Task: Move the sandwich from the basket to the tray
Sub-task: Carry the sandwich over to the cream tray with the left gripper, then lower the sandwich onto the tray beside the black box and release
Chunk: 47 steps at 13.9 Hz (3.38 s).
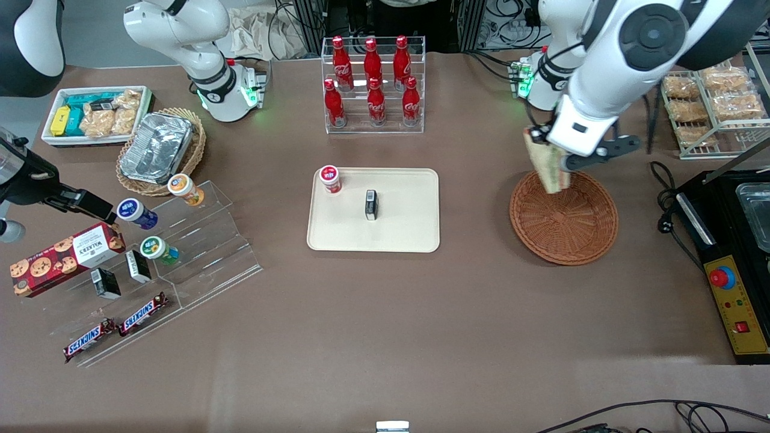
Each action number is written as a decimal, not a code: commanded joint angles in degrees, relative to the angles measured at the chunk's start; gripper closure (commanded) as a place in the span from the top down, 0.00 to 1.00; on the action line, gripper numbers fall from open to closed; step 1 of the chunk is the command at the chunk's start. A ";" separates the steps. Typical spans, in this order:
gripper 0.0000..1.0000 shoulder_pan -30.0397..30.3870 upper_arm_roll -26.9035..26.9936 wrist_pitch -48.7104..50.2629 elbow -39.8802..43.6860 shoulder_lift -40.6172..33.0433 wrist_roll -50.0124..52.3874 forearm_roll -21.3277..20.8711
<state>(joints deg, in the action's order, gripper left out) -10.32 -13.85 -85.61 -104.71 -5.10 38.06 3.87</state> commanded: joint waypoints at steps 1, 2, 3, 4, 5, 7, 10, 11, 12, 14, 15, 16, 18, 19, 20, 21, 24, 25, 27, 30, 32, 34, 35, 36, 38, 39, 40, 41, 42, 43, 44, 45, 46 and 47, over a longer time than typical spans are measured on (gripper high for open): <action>0.00 -3.64 -0.65 -1.83 0.74 1.67 2.18 1.40; 0.00 -4.78 -0.65 -3.23 0.74 2.63 2.72 2.80; 0.00 -6.62 -0.65 -5.16 0.48 3.16 2.81 3.59; 0.00 -7.68 -0.65 -7.10 -0.14 4.04 2.90 3.69; 0.00 -8.65 -0.65 -8.85 -0.66 4.75 2.90 4.13; 0.00 -11.29 -0.65 -13.68 -3.20 5.19 2.20 4.30; 0.00 -14.71 -1.09 -20.63 -4.18 8.34 3.24 4.48; 0.00 -16.29 -1.00 -22.82 -4.27 9.75 5.34 4.13; 0.00 -17.35 -1.00 -25.37 -4.27 11.68 7.36 3.69; 0.00 -19.46 -1.00 -30.38 -4.27 15.80 9.13 4.13; 0.00 -19.65 -1.09 -32.84 -4.36 17.39 9.22 4.04; 0.00 -19.65 -1.09 -34.78 -4.36 19.41 8.88 3.95; 0.00 -21.22 -1.09 -39.26 -4.80 22.49 8.17 3.60; 0.00 -21.49 -1.09 -40.94 -5.06 23.90 8.08 3.60; 0.00 -21.58 -1.00 -42.43 -5.06 25.13 8.00 3.52; 0.00 -21.67 -1.00 -43.32 -4.98 26.27 7.91 3.51; 0.00 -22.11 -0.74 -45.17 -5.15 28.39 7.82 1.95; 0.00 -21.94 -0.83 -45.08 -5.24 28.74 7.91 0.80; 0.00 -21.58 -0.57 -45.17 -6.55 28.66 7.82 -0.08; 0.10 -21.41 -0.56 -45.43 -7.17 28.75 7.91 -3.51; 0.99 -21.41 -0.48 -45.61 -7.26 28.83 8.00 -3.60; 1.00 -21.49 -0.48 -45.61 -7.26 28.75 8.87 -3.52; 1.00 -21.49 -0.48 -45.61 -7.17 28.57 9.05 -3.52; 1.00 -21.49 -0.39 -45.61 -7.00 28.22 9.49 -3.52; 1.00 -21.41 1.18 -44.74 -6.56 25.95 10.19 -3.69; 1.00 -21.32 1.72 -42.90 -6.47 24.28 10.11 -3.95; 1.00 -21.32 2.76 -39.58 -5.43 22.78 9.84 -3.78; 1.00 -21.32 4.08 -35.81 -3.41 21.81 9.58 -3.78; 1.00 -21.32 5.83 -30.81 -0.52 20.85 9.23 -3.69; 1.00 -20.80 7.33 -26.06 1.86 20.05 8.62 -3.34; 1.00 -19.14 7.95 -22.18 3.53 18.83 7.31 -3.60; 0.99 -16.86 7.87 -19.36 3.90 17.34 4.60 -3.26; 0.99 -14.83 7.79 -16.72 3.90 15.49 0.83 -3.08; 0.99 -13.34 7.87 -14.17 3.99 13.65 -3.21 -2.99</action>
<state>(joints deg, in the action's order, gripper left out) -26.56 -5.62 -103.95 -100.65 11.63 40.58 0.96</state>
